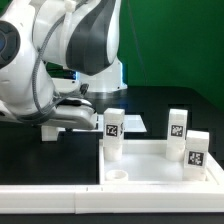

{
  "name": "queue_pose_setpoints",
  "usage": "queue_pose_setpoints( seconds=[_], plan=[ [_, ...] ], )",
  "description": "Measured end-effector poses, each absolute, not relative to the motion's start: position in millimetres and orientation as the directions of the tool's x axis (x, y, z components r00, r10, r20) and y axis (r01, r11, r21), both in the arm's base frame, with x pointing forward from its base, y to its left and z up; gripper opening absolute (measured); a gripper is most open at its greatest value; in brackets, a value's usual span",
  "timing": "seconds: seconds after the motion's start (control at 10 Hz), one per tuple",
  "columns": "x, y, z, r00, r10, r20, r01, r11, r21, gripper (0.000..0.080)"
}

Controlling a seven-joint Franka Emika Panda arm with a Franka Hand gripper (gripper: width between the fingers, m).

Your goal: Assemble square table

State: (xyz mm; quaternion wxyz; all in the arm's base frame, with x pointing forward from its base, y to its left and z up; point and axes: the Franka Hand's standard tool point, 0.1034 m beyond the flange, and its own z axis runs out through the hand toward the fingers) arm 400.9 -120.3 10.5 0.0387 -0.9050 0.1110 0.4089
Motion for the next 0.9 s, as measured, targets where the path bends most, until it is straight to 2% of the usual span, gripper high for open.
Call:
queue_pose_setpoints(
  seconds=[0.1, 0.2, 0.3, 0.6, 0.7, 0.8, 0.9],
  plan=[
    [400.9, -120.4, 10.4, 0.641, -0.169, -0.749, -0.233, -0.972, 0.021, 0.0395],
    [400.9, -120.4, 10.5, 0.641, -0.169, -0.749, -0.233, -0.972, 0.021, 0.0395],
    [405.6, -121.0, 13.3, 0.649, -0.162, -0.743, -0.223, -0.975, 0.018, 0.0282],
    [464.1, -120.9, 64.7, 0.726, -0.11, -0.679, -0.171, -0.985, -0.024, 0.0282],
    [493.6, -121.1, 88.7, 0.814, -0.075, -0.577, -0.125, -0.991, -0.049, 0.0282],
    [509.9, -120.2, 109.2, 0.886, -0.048, -0.462, -0.087, -0.994, -0.064, 0.0282],
    [506.4, -116.9, 114.3, 0.924, -0.051, -0.38, -0.081, -0.995, -0.063, 0.0282]
  ],
)
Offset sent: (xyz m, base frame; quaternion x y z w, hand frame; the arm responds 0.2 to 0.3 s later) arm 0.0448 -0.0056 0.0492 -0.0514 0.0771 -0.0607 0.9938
